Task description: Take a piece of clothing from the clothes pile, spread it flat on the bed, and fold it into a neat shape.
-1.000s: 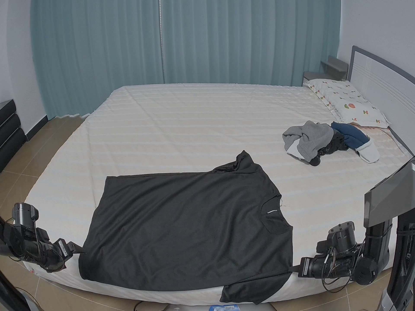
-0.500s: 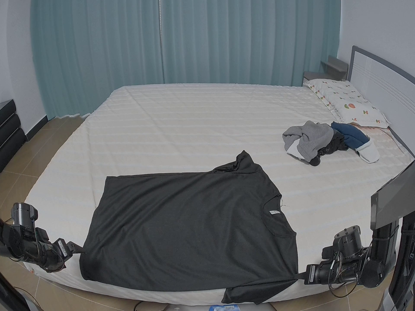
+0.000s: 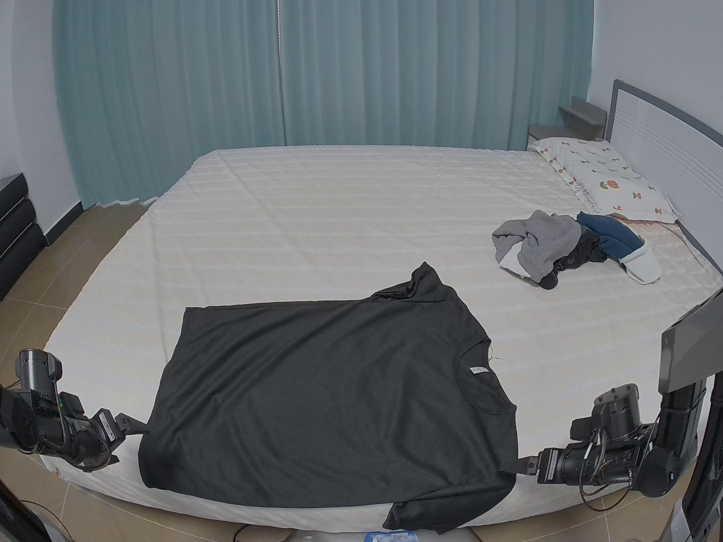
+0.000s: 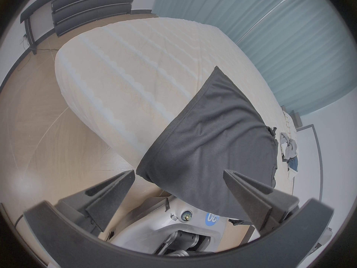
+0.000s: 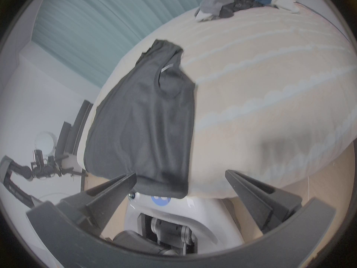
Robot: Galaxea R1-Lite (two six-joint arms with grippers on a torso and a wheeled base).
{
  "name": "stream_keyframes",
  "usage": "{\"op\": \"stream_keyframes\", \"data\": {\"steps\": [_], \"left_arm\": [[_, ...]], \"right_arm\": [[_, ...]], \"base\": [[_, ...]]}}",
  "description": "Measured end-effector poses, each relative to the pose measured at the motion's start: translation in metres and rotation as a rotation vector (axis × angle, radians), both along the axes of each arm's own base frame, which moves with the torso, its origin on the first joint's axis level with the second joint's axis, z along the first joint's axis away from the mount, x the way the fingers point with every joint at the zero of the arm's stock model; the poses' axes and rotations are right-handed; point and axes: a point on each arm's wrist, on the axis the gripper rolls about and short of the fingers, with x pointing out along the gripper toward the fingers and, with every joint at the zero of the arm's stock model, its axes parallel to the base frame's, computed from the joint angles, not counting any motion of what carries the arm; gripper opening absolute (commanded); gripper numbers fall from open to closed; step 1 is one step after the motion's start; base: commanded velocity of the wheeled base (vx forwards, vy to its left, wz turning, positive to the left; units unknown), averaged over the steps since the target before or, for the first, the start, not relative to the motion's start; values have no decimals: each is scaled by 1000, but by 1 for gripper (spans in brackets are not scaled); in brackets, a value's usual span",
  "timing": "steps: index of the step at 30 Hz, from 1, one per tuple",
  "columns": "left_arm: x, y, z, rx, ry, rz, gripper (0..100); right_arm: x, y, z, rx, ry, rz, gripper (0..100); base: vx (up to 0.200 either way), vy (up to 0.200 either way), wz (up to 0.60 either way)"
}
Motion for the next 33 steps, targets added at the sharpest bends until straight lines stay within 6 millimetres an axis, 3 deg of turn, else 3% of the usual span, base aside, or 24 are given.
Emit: {"op": "stream_keyframes", "data": {"steps": [7, 13, 24, 33], "left_arm": [[-1, 0, 2, -23, -10, 14, 100], [0, 1, 3, -24, -16, 21, 100], [3, 2, 4, -43, -21, 54, 100], [9, 3, 8, -95, -40, 91, 100]], "right_arm": [[5, -21, 18, 90, -58, -94, 100], [6, -28, 26, 171, -59, -157, 100], [6, -28, 29, 197, -59, -177, 100], [6, -27, 29, 216, -46, -191, 100]], "base": [[0, 200, 0], [0, 200, 0], [0, 0, 0], [156, 0, 0]]}}
